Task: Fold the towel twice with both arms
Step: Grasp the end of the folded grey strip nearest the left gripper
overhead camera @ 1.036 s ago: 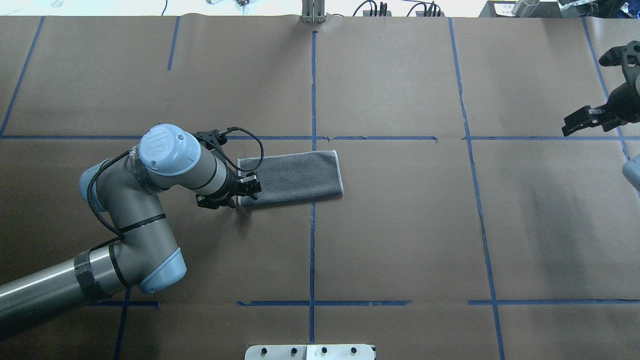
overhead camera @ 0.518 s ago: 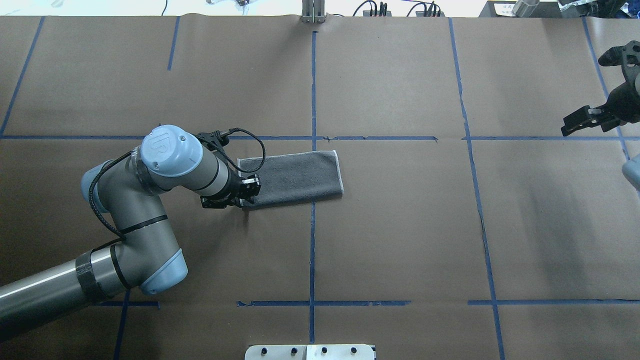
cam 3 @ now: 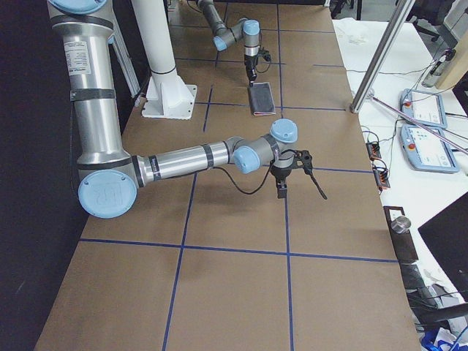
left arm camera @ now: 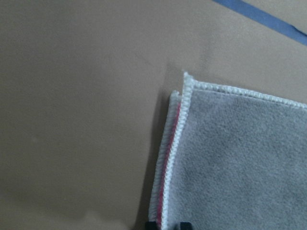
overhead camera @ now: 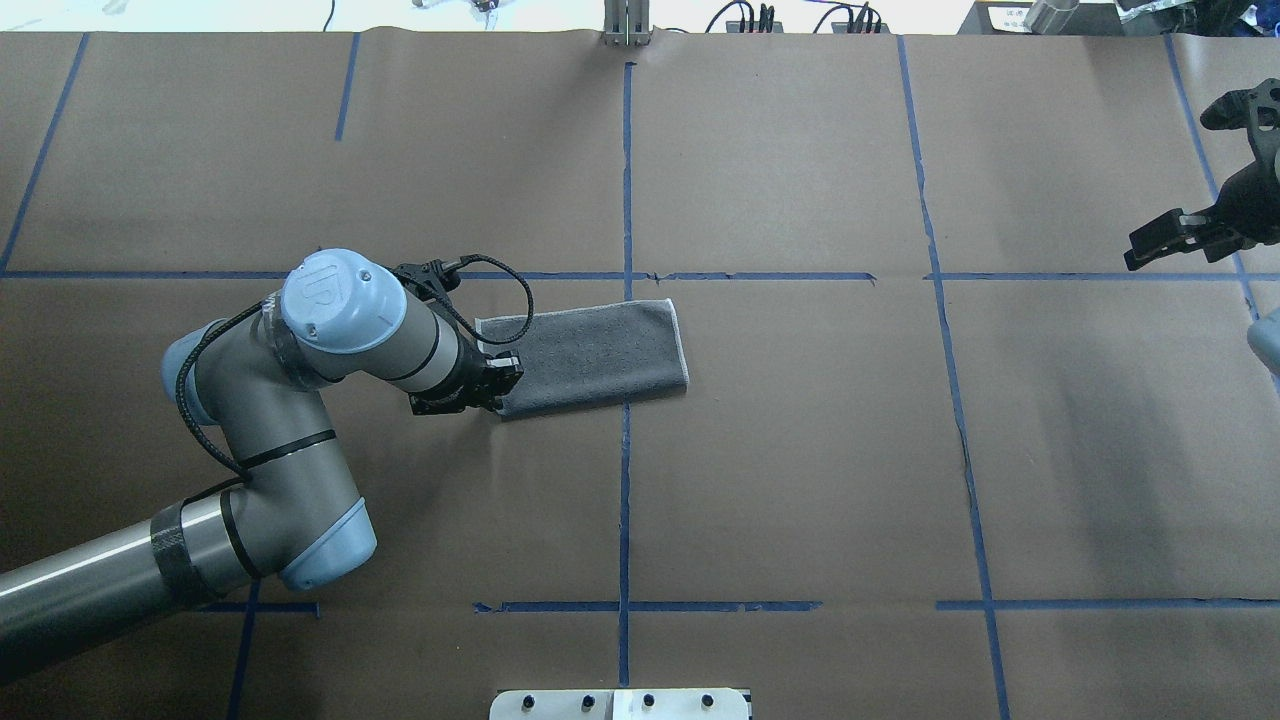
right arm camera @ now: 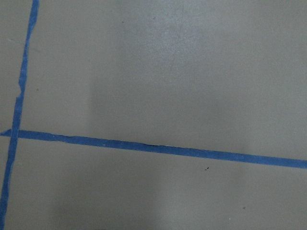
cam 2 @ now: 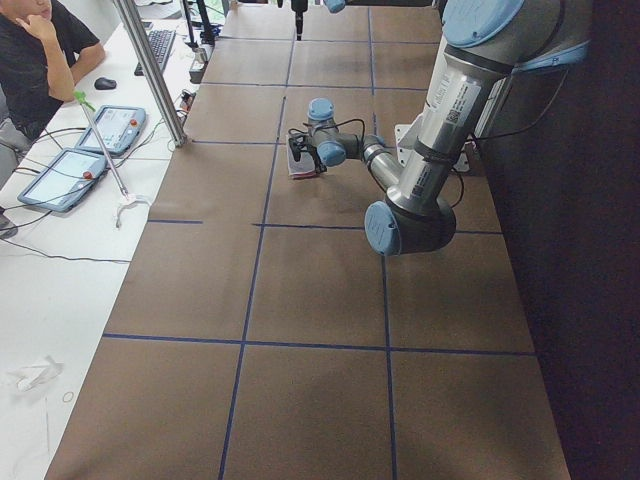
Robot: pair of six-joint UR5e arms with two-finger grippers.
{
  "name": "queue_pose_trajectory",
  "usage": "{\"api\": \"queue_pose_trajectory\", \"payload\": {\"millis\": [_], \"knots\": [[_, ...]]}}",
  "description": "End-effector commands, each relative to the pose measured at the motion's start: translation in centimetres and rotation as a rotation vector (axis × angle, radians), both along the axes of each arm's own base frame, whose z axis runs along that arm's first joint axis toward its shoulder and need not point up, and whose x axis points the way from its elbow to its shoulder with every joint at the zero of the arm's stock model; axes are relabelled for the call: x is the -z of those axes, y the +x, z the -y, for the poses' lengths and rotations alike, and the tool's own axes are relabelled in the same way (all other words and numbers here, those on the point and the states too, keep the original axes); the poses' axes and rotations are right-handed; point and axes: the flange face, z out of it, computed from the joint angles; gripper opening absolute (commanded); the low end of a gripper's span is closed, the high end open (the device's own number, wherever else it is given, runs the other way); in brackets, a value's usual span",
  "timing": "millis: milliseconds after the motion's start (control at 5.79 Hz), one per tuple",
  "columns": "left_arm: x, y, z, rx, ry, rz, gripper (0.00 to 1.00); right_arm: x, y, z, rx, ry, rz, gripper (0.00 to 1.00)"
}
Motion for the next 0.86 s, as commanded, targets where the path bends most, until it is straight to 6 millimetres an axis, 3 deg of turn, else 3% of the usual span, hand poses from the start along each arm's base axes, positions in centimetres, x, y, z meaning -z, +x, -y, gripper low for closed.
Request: {"api": "queue_pose_trajectory", "payload": {"millis": [0,173,345,518,690], "knots": [[0.4,-0.2,0.1,-0.001,0.003,-0.003,0.00,0.0,1.0,0.2,-0.017,-0.004,0.003,1.00],[2.3,-1.1,0.1,-0.030,0.046,0.025,0.00,-0.2,1.4,0.2,-0.020,-0.008,0.006,1.00],[6.8,-1.5,0.0,-0.084,0.099,0.099,0.00,-0.3,1.9,0.2,-0.028,-0.012,0.007,1.00],[9.8,-1.1,0.6,-0.076,0.141,0.137,0.00,-0.3,2.1,0.2,-0.029,-0.015,0.015,1.00],[11.0,-0.2,1.1,-0.076,0.189,0.147,0.00,-0.5,2.5,0.1,-0.033,-0.022,0.021,1.00]]}}
